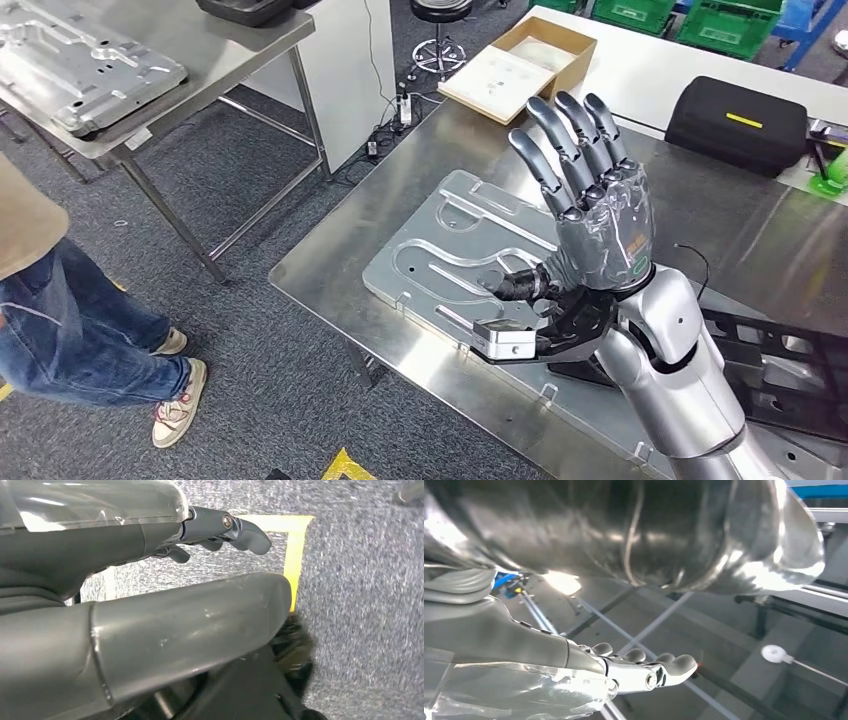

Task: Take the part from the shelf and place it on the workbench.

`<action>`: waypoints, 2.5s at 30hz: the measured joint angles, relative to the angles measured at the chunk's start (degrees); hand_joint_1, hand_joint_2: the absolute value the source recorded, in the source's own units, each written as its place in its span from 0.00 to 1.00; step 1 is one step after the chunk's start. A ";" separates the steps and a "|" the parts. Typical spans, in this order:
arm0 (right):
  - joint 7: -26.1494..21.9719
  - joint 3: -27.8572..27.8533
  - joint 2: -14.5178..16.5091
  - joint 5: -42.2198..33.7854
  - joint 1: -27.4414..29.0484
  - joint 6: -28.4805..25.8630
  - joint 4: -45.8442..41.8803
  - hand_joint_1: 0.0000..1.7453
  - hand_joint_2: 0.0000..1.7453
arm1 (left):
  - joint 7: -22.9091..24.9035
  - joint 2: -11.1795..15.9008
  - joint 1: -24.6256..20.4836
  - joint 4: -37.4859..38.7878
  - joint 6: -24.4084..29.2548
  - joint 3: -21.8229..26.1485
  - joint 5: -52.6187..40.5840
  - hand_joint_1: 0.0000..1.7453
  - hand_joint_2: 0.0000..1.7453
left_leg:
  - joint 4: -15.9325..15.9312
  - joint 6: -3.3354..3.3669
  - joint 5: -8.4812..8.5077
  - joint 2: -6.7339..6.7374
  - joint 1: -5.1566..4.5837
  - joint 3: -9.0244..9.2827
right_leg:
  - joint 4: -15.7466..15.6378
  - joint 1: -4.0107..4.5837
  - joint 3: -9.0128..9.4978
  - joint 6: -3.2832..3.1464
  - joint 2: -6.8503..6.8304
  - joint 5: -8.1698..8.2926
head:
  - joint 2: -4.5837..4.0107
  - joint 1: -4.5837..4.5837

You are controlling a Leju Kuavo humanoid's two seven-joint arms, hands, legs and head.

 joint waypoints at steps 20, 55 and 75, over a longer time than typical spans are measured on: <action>1.51 0.04 -0.53 2.26 2.60 -2.00 -1.25 0.00 0.00 | -1.08 0.17 0.07 -0.81 -1.10 0.39 -1.99 0.00 0.00 | -7.19 1.82 2.77 -9.49 -0.17 3.10 | 0.38 0.03 -0.57 0.97 7.93 0.20 | 0.00 0.14; 2.57 2.00 1.76 3.73 4.71 -1.08 -0.83 0.00 0.00 | -2.17 0.68 1.46 -1.89 -3.30 0.34 -2.20 0.00 0.00 | -0.66 0.39 -0.82 -3.87 -0.11 -0.36 | -1.33 -0.10 1.00 -0.34 4.31 0.56 | 0.00 -0.11; 0.95 3.14 1.75 0.99 2.39 -0.40 0.54 0.00 0.00 | -2.97 0.73 1.23 -1.91 -1.74 1.34 -0.19 0.00 0.00 | -7.85 3.29 3.39 -5.21 -0.05 3.30 | 13.01 0.07 -5.43 2.03 4.34 -5.57 | 0.00 0.01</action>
